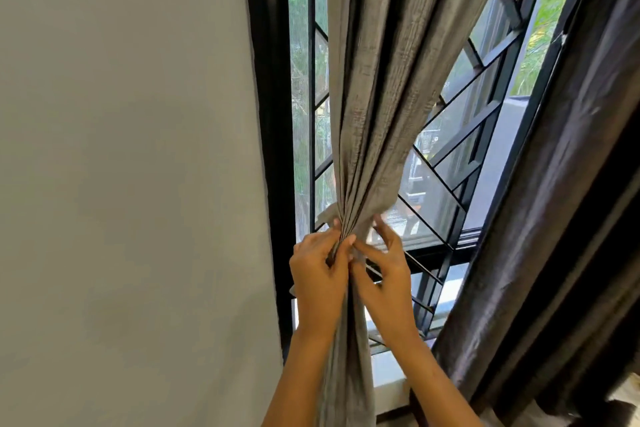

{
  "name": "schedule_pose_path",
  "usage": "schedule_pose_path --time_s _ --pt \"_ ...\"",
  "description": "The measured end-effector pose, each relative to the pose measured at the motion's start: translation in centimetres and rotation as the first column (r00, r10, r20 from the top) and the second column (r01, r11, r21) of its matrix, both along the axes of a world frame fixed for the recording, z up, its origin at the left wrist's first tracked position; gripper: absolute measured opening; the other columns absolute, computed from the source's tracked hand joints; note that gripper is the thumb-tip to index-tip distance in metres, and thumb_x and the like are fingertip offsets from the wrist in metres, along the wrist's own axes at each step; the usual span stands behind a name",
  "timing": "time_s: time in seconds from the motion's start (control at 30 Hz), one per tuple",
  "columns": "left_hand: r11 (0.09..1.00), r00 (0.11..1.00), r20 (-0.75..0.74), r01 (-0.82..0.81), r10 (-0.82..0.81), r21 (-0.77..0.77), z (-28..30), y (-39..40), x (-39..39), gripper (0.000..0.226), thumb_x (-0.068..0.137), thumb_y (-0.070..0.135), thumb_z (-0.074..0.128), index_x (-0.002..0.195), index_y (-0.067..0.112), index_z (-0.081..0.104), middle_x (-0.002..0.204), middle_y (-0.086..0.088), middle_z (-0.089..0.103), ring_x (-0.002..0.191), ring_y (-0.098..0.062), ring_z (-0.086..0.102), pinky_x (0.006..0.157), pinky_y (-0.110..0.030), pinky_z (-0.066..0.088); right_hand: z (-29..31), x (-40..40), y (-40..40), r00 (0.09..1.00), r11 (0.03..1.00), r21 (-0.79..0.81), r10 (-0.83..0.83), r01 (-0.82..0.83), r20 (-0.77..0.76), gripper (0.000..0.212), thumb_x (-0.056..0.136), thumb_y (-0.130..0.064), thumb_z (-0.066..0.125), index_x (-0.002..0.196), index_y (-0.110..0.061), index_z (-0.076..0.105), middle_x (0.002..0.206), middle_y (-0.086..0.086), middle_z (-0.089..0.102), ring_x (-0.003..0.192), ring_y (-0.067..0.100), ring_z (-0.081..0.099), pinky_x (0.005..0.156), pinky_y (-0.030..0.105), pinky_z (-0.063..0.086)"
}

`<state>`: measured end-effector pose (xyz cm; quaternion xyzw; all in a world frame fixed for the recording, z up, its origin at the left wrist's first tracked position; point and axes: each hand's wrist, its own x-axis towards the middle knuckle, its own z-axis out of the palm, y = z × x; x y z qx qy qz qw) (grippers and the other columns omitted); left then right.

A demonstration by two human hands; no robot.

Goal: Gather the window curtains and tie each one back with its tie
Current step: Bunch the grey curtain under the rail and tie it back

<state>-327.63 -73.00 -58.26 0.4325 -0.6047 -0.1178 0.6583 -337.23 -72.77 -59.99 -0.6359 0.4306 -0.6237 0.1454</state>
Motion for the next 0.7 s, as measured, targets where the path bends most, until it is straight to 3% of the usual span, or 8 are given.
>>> schedule_pose_path --time_s 0.07,0.1,0.17,0.27,0.33,0.47,0.6,0.7 --pt "1.000 1.000 0.007 -0.001 0.001 0.020 0.0 -0.1 -0.1 0.025 0.086 0.013 0.067 0.108 0.025 0.066 0.084 0.013 0.061 0.082 0.000 0.060 0.075 -0.010 0.048 0.7 -0.6 -0.3 1.000 0.999 0.032 -0.010 0.010 0.022 0.021 0.087 -0.013 0.066 0.097 -0.031 0.068 0.151 -0.006 0.033 0.128 -0.016 0.035 0.093 0.006 0.039" --pt "0.999 1.000 0.025 0.005 -0.006 0.033 -0.1 -0.2 -0.2 0.021 0.087 0.014 0.066 0.107 0.022 0.067 0.085 0.012 0.061 0.082 0.004 0.058 0.074 -0.005 0.045 0.8 -0.8 -0.4 1.000 0.999 0.031 -0.009 0.008 0.026 0.017 0.087 -0.013 0.067 0.094 -0.029 0.068 0.147 -0.008 0.040 0.125 -0.011 0.042 0.091 0.012 0.045" --pt "0.998 0.998 0.044 0.036 -0.038 0.046 -0.3 -0.1 -0.3 0.013 0.090 0.013 0.063 0.099 0.022 0.064 0.085 0.012 0.058 0.081 0.006 0.057 0.071 -0.003 0.043 0.9 -0.6 -0.3 0.998 0.999 0.023 -0.042 0.042 0.039 0.016 0.088 -0.011 0.067 0.098 -0.023 0.065 0.120 -0.020 0.062 0.104 -0.004 0.061 0.082 0.026 0.054" --pt "0.997 0.996 0.055 0.068 -0.070 0.044 -0.4 0.0 -0.5 0.015 0.092 0.012 0.059 0.091 0.026 0.052 0.084 0.010 0.054 0.077 -0.001 0.058 0.068 -0.008 0.045 0.3 -0.1 0.2 0.988 0.994 0.014 -0.110 0.109 0.109 0.040 0.087 -0.007 0.068 0.121 -0.024 0.055 0.100 -0.027 0.067 0.090 -0.004 0.066 0.074 0.017 0.054" --pt "0.995 0.995 0.050 0.084 -0.087 0.049 -0.5 0.0 -0.4 0.014 0.093 0.011 0.057 0.090 0.023 0.050 0.084 0.004 0.056 0.074 -0.008 0.058 0.067 -0.012 0.046 0.0 0.3 0.6 0.981 0.987 -0.028 -0.153 0.158 0.115 0.046 0.087 -0.005 0.067 0.128 -0.019 0.055 0.102 -0.024 0.067 0.089 -0.002 0.067 0.075 0.014 0.053" --pt "0.987 0.989 -0.009 0.148 -0.148 0.070 -0.3 0.0 -0.1 0.014 0.094 0.009 0.055 0.088 0.021 0.052 0.079 0.002 0.055 0.070 -0.012 0.055 0.064 -0.019 0.044 -0.1 1.0 1.5 0.967 0.951 -0.190 -0.255 0.245 -0.027 0.031 0.085 -0.002 0.062 0.116 -0.001 0.065 0.109 0.002 0.065 0.097 0.010 0.064 0.086 0.020 0.053" --pt "0.972 0.975 -0.072 0.217 -0.211 0.091 -0.1 0.2 0.2 0.018 0.096 0.012 0.052 0.088 0.028 0.051 0.075 0.002 0.056 0.066 -0.011 0.055 0.062 -0.017 0.044 -1.2 2.0 2.2 0.983 0.976 -0.139 -0.176 0.167 -0.051 0.034 0.086 0.014 0.058 0.117 0.002 0.063 0.115 -0.021 0.062 0.107 -0.005 0.058 0.087 0.005 0.043" --pt "0.950 0.952 -0.123 0.294 -0.281 0.107 -0.2 0.2 0.5 0.007 0.093 0.025 0.055 0.093 0.018 0.054 0.080 -0.004 0.059 0.068 -0.012 0.058 0.062 -0.021 0.047 -1.5 2.5 2.5 0.980 0.978 -0.166 -0.150 0.127 -0.131 0.034 0.082 0.013 0.063 0.113 0.002 0.067 0.128 -0.013 0.055 0.110 -0.010 0.055 0.088 0.007 0.045"
